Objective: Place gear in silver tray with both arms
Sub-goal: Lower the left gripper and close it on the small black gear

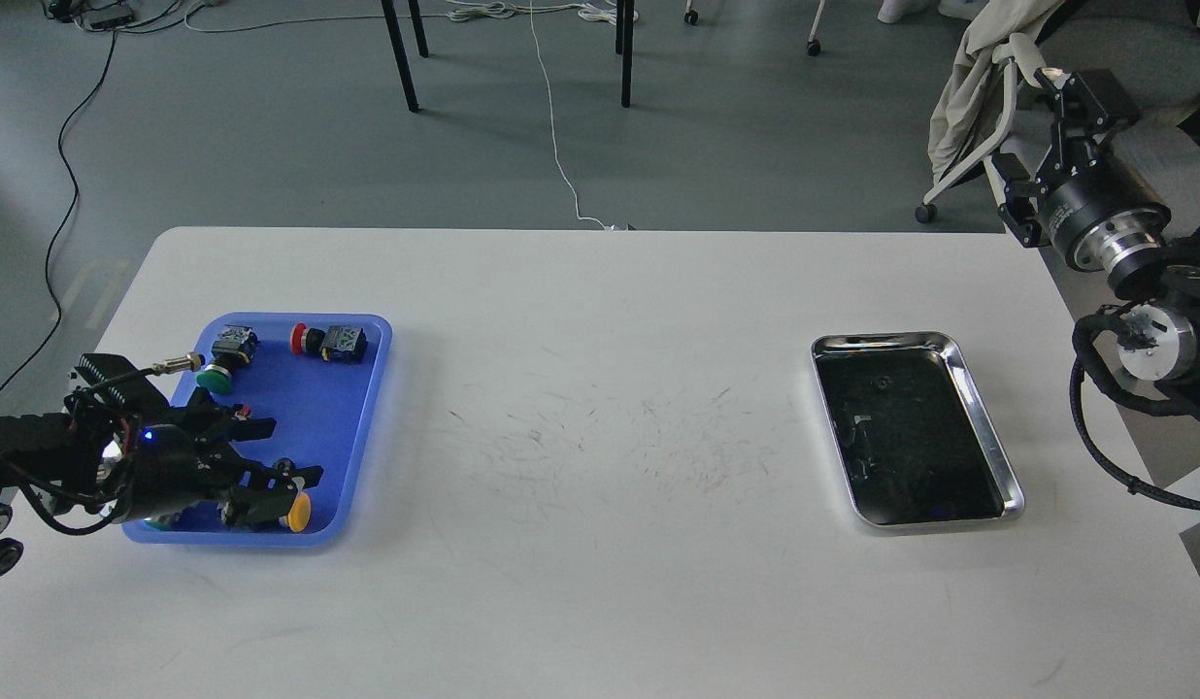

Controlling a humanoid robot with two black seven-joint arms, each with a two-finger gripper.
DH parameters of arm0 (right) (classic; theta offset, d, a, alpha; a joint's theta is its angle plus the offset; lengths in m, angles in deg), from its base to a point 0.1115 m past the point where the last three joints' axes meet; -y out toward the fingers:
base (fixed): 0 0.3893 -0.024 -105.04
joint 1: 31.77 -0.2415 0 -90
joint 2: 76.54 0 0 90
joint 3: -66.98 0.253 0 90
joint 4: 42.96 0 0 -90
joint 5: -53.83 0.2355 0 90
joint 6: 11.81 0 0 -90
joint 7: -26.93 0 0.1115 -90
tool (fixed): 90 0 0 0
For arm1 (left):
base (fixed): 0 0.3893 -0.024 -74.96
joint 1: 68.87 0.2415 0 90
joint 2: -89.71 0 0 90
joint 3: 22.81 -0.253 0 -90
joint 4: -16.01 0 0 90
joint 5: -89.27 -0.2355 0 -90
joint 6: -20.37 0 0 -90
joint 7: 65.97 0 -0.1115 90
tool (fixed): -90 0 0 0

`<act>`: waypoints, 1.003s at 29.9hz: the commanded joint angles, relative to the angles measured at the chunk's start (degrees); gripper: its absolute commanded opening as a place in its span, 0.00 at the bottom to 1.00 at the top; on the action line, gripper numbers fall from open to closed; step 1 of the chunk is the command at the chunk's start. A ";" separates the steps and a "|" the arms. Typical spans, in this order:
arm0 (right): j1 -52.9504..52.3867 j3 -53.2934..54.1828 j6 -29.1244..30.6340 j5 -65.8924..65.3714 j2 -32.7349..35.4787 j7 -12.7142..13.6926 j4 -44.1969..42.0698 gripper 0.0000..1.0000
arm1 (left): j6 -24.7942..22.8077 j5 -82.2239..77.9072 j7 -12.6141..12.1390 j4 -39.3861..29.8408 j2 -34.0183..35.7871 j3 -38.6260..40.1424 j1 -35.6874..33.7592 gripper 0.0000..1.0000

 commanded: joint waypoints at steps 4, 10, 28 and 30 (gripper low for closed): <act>0.09 0.00 0.00 0.00 -0.06 0.00 -0.31 0.96 | 0.75 -3.64 0.00 1.62 -1.83 -0.02 0.03 0.79; 0.01 -0.09 0.00 -0.70 -0.06 0.00 -0.40 0.96 | 0.75 -3.64 0.00 4.45 -3.07 -0.02 0.12 0.62; 0.09 -0.09 0.09 -1.76 -0.15 0.00 -0.40 0.96 | 0.84 -3.73 0.00 6.47 -3.15 -0.46 0.30 0.54; 0.09 -0.09 0.09 -1.76 -0.15 0.00 -0.40 0.96 | 0.75 -3.73 0.00 6.38 -3.15 -0.46 0.30 0.49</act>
